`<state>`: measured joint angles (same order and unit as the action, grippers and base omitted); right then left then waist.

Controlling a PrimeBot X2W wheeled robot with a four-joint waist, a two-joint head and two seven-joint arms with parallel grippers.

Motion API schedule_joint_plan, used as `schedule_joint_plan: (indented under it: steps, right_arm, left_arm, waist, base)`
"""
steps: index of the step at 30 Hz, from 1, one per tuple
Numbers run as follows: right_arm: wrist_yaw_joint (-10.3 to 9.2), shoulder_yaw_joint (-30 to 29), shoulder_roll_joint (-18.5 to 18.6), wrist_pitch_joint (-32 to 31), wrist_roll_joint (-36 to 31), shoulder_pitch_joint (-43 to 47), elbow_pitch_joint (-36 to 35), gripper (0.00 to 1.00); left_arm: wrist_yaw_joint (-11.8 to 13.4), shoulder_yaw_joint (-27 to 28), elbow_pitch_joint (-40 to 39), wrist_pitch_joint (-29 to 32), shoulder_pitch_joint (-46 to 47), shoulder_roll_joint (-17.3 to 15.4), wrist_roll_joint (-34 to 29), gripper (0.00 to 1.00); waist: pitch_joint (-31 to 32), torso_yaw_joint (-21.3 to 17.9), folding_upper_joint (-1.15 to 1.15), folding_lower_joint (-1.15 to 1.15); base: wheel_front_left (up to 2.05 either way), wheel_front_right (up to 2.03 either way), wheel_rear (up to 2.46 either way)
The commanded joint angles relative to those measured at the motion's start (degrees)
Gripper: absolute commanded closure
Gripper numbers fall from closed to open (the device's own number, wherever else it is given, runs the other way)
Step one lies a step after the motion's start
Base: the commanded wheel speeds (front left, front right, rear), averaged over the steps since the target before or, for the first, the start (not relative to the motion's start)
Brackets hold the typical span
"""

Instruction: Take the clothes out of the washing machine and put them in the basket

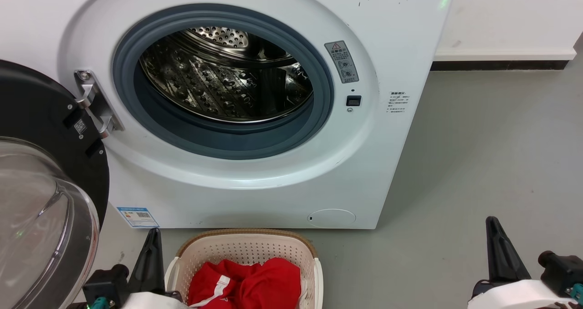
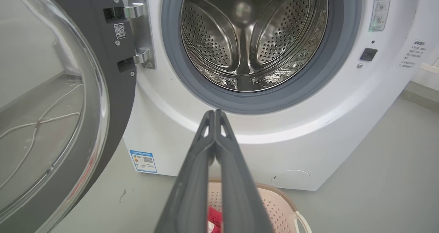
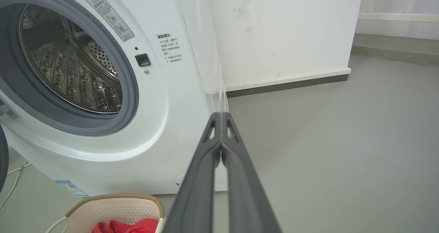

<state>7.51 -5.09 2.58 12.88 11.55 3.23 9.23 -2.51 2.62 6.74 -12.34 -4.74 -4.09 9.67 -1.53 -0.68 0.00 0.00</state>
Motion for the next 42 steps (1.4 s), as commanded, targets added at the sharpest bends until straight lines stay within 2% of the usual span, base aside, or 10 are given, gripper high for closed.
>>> schedule_joint_plan:
  steps: [1,18,42]
  right_arm:
    - [0.01,-0.17,0.09,-0.72,3.12,-1.50,-0.65,1.00]
    - [0.00,-0.41,0.16,-4.90,20.83,-3.37,0.46,1.00]
    - [-0.01,-0.77,0.25,-9.95,41.54,-5.64,1.92,1.00]
  left_arm:
    - [-0.23,0.43,-0.60,0.54,1.62,-0.07,3.14,1.00]
    - [-1.34,1.01,0.92,4.51,3.70,0.20,21.30,1.00]
    - [-2.64,2.06,3.08,9.48,6.37,0.53,42.48,1.00]
  waist:
    - [0.02,0.01,0.00,0.00]
    - [0.22,0.11,0.00,0.00]
    - [0.50,0.26,0.00,0.00]
  base:
    - [0.00,0.00,0.00]
    - [0.00,0.00,0.00]
    - [0.00,0.00,0.00]
